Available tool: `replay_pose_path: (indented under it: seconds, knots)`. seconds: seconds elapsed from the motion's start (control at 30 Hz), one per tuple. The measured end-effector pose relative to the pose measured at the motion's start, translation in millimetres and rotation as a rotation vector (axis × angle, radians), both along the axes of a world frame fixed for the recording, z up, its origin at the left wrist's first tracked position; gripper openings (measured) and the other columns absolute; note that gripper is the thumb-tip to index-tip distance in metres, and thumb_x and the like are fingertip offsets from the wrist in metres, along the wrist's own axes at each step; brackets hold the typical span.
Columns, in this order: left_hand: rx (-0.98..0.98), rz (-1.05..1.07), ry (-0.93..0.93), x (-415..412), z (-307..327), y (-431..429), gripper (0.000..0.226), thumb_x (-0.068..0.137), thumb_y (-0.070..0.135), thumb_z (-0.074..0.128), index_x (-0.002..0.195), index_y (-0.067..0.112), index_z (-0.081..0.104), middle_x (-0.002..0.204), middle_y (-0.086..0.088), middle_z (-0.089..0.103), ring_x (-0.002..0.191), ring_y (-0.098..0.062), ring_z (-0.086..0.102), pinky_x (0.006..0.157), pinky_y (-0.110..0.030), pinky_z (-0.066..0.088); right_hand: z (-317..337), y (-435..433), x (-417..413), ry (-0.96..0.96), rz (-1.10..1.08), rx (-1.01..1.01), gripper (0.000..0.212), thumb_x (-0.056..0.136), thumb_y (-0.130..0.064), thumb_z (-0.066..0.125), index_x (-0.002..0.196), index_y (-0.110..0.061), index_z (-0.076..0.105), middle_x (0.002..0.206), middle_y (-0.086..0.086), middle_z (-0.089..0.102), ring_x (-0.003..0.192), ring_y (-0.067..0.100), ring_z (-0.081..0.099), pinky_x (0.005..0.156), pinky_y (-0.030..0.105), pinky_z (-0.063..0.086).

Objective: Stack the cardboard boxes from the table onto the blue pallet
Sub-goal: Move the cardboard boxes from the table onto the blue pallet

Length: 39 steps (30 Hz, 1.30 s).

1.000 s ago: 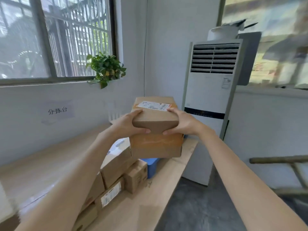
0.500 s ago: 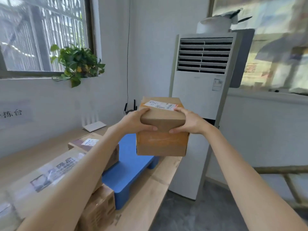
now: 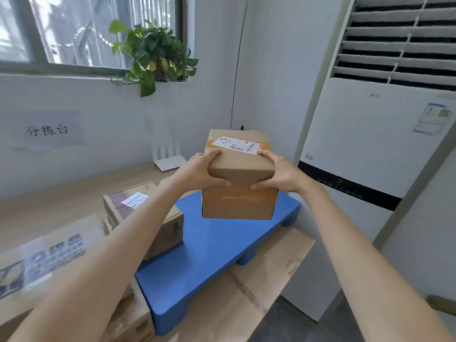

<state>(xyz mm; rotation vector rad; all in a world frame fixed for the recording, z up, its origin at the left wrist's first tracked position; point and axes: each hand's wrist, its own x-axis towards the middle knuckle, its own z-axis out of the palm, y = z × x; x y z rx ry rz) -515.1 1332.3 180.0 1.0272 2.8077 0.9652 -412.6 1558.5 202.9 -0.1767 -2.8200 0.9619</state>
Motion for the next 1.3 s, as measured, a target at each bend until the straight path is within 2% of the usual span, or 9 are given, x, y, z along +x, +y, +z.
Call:
replay_pose_path:
  seconds: [0.17, 0.23, 0.33, 0.4, 0.57, 0.7, 1.03, 1.2, 1.3]
  knots:
    - [-0.042, 0.204, -0.056, -51.5, -39.7, 5.9, 0.106, 0.063, 0.057, 0.08, 0.147, 0.035, 0.019, 0.132, -0.006, 0.036, 0.12, -0.026, 0.043, 0.09, -0.032, 0.039, -44.4, 18.2, -96.3, -0.019, 0.175, -0.008, 0.108, 0.059, -0.033, 0.092, 0.148, -0.034, 0.03, 0.138, 0.0, 0.042, 0.12, 0.018, 0.045, 0.09, 0.026, 0.042]
    - [-0.044, 0.276, -0.094, -68.0, -54.6, 8.1, 0.107, 0.064, 0.054, 0.08, 0.148, 0.035, 0.016, 0.134, -0.007, 0.032, 0.123, -0.027, 0.039, 0.096, -0.034, 0.039, -60.3, 22.3, -130.7, -0.031, 0.255, -0.018, 0.108, 0.058, -0.032, 0.092, 0.147, -0.035, 0.03, 0.136, 0.0, 0.044, 0.12, 0.019, 0.045, 0.096, 0.029, 0.042]
    - [-0.028, 0.377, -0.137, -86.4, -75.8, 12.5, 0.107, 0.067, 0.048, 0.081, 0.149, 0.034, 0.014, 0.135, -0.01, 0.028, 0.128, -0.029, 0.03, 0.102, -0.036, 0.03, -81.0, 27.4, -175.5, -0.061, 0.354, -0.035, 0.107, 0.058, -0.032, 0.091, 0.145, -0.039, 0.03, 0.137, -0.002, 0.044, 0.123, 0.021, 0.043, 0.102, 0.038, 0.042]
    - [-0.017, 0.437, -0.161, -94.5, -89.5, 14.9, 0.107, 0.068, 0.046, 0.081, 0.149, 0.032, 0.012, 0.136, -0.011, 0.026, 0.129, -0.027, 0.025, 0.102, -0.036, 0.028, -95.0, 29.4, -200.5, -0.071, 0.414, -0.039, 0.106, 0.059, -0.031, 0.091, 0.144, -0.041, 0.03, 0.137, -0.003, 0.043, 0.123, 0.022, 0.042, 0.103, 0.041, 0.041]
    - [-0.065, 0.602, -0.111, -103.6, -129.8, 21.5, 0.109, 0.065, 0.058, 0.077, 0.149, 0.031, 0.013, 0.136, -0.013, 0.029, 0.129, -0.03, 0.023, 0.108, -0.044, 0.028, -132.0, 34.1, -241.6, -0.072, 0.55, -0.081, 0.103, 0.059, -0.025, 0.091, 0.142, -0.04, 0.033, 0.137, -0.009, 0.041, 0.124, 0.02, 0.042, 0.102, 0.04, 0.041]
    - [-0.139, 0.685, -0.095, -106.2, -151.5, 29.3, 0.105, 0.068, 0.06, 0.074, 0.149, 0.031, 0.014, 0.139, -0.011, 0.03, 0.126, -0.028, 0.025, 0.104, -0.042, 0.028, -160.1, 35.0, -261.9, -0.095, 0.601, -0.101, 0.103, 0.057, -0.028, 0.09, 0.141, -0.043, 0.032, 0.141, -0.01, 0.04, 0.123, 0.022, 0.043, 0.1, 0.044, 0.043]
    - [-0.226, 0.766, -0.126, -114.2, -192.7, 32.4, 0.106, 0.067, 0.066, 0.069, 0.148, 0.032, 0.012, 0.145, -0.013, 0.023, 0.131, -0.03, 0.018, 0.11, -0.046, 0.024, -206.8, 34.7, -285.8, -0.148, 0.671, -0.14, 0.105, 0.061, -0.026, 0.089, 0.146, -0.039, 0.029, 0.147, -0.007, 0.033, 0.126, 0.019, 0.04, 0.104, 0.042, 0.04]
    - [-0.245, 0.772, -0.125, -118.0, -201.6, 32.3, 0.104, 0.067, 0.065, 0.07, 0.148, 0.033, 0.013, 0.145, -0.011, 0.02, 0.132, -0.029, 0.016, 0.111, -0.045, 0.022, -221.1, 33.7, -289.6, -0.137, 0.685, -0.154, 0.104, 0.062, -0.023, 0.089, 0.147, -0.036, 0.03, 0.149, -0.007, 0.029, 0.125, 0.016, 0.038, 0.102, 0.036, 0.04]
    - [-0.236, 0.773, -0.129, -118.5, -204.1, 33.1, 0.104, 0.069, 0.062, 0.071, 0.149, 0.032, 0.012, 0.146, -0.011, 0.018, 0.133, -0.028, 0.017, 0.112, -0.044, 0.022, -227.4, 32.5, -292.2, -0.13, 0.687, -0.16, 0.105, 0.061, -0.023, 0.089, 0.147, -0.036, 0.03, 0.15, -0.007, 0.028, 0.128, 0.018, 0.038, 0.104, 0.039, 0.04]
